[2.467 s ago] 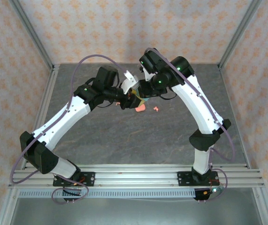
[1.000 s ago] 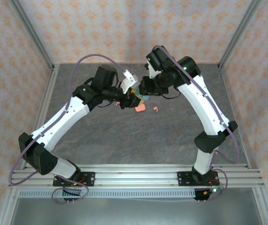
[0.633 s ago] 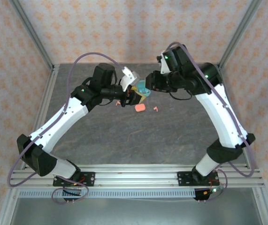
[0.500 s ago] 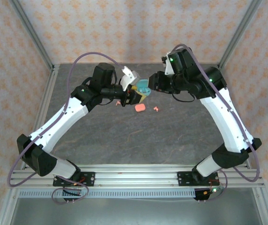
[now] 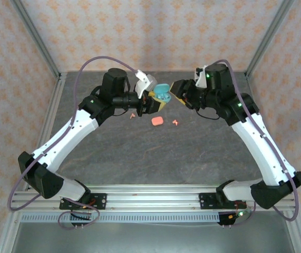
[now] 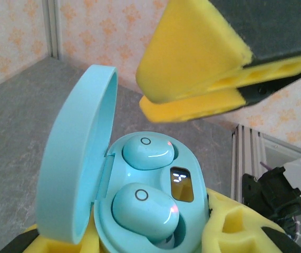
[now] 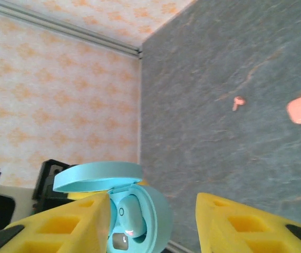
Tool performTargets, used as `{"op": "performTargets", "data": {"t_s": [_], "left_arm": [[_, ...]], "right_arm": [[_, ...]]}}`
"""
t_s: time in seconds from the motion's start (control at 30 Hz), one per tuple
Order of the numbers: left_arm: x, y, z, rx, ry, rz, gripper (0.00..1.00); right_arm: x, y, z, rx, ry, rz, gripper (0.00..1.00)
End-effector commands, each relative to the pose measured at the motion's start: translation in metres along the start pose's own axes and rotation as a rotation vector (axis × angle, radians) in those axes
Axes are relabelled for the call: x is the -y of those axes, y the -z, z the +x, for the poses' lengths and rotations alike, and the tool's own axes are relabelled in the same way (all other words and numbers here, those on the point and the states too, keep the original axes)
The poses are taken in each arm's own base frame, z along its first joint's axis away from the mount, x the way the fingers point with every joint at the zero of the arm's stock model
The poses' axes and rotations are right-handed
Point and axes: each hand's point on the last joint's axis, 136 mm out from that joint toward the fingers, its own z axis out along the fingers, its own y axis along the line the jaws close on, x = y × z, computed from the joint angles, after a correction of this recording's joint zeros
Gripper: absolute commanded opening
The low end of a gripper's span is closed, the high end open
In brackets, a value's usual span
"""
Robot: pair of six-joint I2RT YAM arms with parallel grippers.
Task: Insert wireless bluetooth earbuds into charging case
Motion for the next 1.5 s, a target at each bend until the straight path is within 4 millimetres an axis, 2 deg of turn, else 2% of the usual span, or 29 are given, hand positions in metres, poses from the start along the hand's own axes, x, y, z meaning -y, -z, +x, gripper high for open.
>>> {"op": "performTargets", "data": {"t_s": [0.0,0.23,0.43,0.53,0.7,0.8,0.87,1.03,1.47], "left_arm": [[0.017,0.012,-0.045,0.124,-0.052,0.032,0.08],[0.016,0.011,-0.060,0.176,-0.041,0.039,0.08],[0.015,0.010,-0.062,0.180,-0.028,0.041,0.08],[0.015,0.009,-0.061,0.177,-0.025,0.041,0.08],[0.015,0.009,-0.058,0.171,-0.025,0.041,0.09],[0.015,0.010,-0.058,0.176,-0.035,0.036,0.11],[0.015,0.011,-0.059,0.185,-0.045,0.031,0.16],[0.011,0.012,-0.062,0.206,-0.062,0.007,0.40],[0.008,0.010,-0.069,0.230,-0.083,-0.003,0.50]], "right_arm": [[-0.038,0.009,-0.006,0.011,-0.028,-0.178,0.47],[-0.039,0.004,-0.001,-0.017,-0.074,-0.212,0.47],[-0.047,0.002,-0.001,-0.029,-0.110,-0.272,0.45],[-0.047,0.001,0.001,-0.040,-0.121,-0.281,0.38],[-0.049,-0.002,0.001,-0.047,-0.148,-0.309,0.18],[-0.050,-0.003,0.000,-0.046,-0.169,-0.327,0.13],[-0.052,-0.003,-0.001,-0.046,-0.179,-0.338,0.12],[-0.053,-0.002,-0.001,-0.048,-0.197,-0.350,0.10],[-0.050,-0.005,0.003,-0.074,-0.213,-0.347,0.10]]}}
